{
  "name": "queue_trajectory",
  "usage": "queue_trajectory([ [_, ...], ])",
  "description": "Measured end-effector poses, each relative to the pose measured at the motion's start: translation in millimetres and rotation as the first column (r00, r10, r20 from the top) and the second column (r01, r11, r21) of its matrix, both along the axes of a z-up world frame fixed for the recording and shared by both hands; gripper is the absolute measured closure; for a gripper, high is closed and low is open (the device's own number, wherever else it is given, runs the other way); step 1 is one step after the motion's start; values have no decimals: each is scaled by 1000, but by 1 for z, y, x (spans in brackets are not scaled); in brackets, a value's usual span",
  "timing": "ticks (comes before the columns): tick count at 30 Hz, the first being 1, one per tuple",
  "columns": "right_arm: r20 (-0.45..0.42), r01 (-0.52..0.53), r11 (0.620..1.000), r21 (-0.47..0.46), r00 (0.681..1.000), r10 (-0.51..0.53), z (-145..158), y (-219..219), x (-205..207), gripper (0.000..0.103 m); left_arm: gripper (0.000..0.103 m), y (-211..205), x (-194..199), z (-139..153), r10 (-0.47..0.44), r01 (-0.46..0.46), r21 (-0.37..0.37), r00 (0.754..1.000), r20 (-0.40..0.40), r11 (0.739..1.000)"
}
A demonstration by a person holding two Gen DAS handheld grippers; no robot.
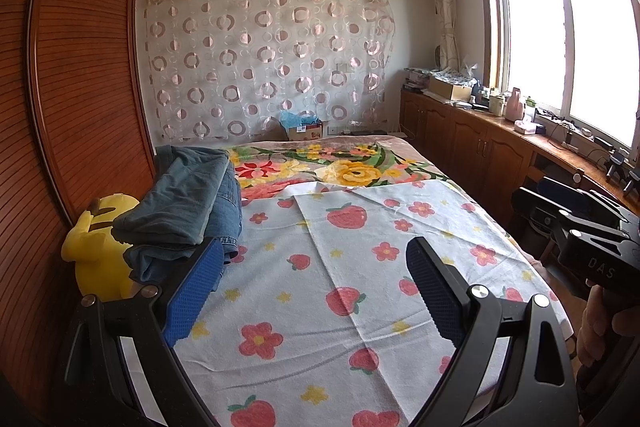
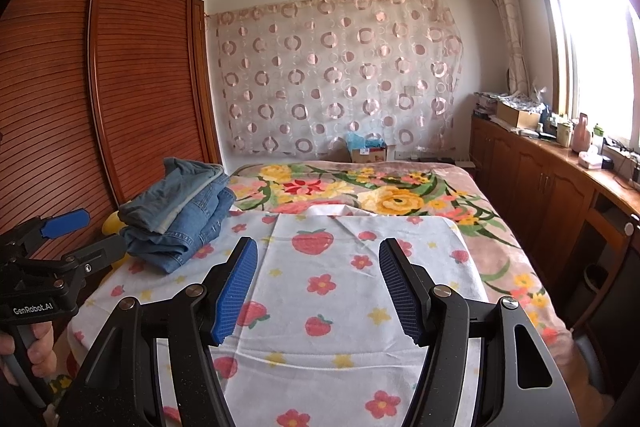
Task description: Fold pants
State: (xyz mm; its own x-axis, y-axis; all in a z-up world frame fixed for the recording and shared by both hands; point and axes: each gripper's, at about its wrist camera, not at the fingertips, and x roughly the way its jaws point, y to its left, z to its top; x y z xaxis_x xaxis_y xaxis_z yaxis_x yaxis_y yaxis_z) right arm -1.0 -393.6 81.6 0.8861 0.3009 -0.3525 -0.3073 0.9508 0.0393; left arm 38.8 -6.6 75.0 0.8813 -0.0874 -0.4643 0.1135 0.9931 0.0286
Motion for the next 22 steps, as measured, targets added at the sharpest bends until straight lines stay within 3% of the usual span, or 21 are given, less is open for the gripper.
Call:
queue_trajectory([
  [22,1,3,1000,-2,1000,-3,-1,2,0,38,10,1,0,1,1,-1,-2,1000,0,1000],
])
